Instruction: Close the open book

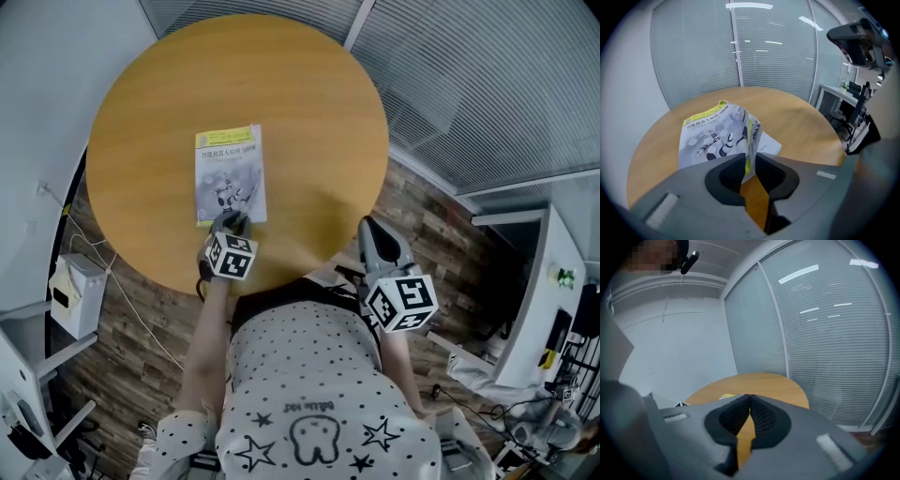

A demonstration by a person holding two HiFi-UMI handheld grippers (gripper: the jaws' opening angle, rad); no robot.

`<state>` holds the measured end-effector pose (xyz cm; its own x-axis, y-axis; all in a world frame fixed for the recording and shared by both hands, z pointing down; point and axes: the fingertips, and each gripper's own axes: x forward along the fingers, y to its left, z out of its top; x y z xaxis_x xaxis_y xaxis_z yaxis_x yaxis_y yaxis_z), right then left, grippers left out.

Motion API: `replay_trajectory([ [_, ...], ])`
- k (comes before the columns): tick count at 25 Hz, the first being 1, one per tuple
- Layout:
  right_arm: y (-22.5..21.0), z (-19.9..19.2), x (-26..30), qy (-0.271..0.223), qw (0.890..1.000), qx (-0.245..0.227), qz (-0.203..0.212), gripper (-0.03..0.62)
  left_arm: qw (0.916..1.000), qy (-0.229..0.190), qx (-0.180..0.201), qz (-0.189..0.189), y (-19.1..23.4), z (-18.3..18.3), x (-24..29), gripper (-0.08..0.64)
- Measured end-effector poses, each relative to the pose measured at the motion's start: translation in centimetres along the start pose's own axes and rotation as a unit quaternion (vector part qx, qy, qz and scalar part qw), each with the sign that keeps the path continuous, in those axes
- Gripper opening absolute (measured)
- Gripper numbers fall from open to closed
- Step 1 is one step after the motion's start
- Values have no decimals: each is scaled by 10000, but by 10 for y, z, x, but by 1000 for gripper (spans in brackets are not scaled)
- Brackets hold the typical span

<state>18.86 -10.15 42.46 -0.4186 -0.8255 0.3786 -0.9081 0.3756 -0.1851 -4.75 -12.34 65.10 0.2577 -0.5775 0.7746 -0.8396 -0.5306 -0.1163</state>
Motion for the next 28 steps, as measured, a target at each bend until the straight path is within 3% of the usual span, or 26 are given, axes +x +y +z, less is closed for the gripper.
replay_trajectory([
  [5, -7, 1, -7, -71, 10000, -21, 40, 5, 9993, -109, -346, 18, 1, 1, -1, 84],
  [8, -6, 1, -9, -113, 9999, -8, 42, 5, 9985, -181, -493, -117, 0, 0, 0, 132],
  [12, -6, 3, -11, -171, 9998, 11, 29, 5, 9992, -155, -302, -201, -9, -2, -2, 201],
  [15, -10, 3, -14, -189, 9998, 53, 3, 5, 9992, -139, -224, -284, -18, -2, -3, 293],
  [28, -13, 9, -12, -284, 9995, 139, 4, 5, 9965, -571, -594, -161, -7, 8, -27, 305],
])
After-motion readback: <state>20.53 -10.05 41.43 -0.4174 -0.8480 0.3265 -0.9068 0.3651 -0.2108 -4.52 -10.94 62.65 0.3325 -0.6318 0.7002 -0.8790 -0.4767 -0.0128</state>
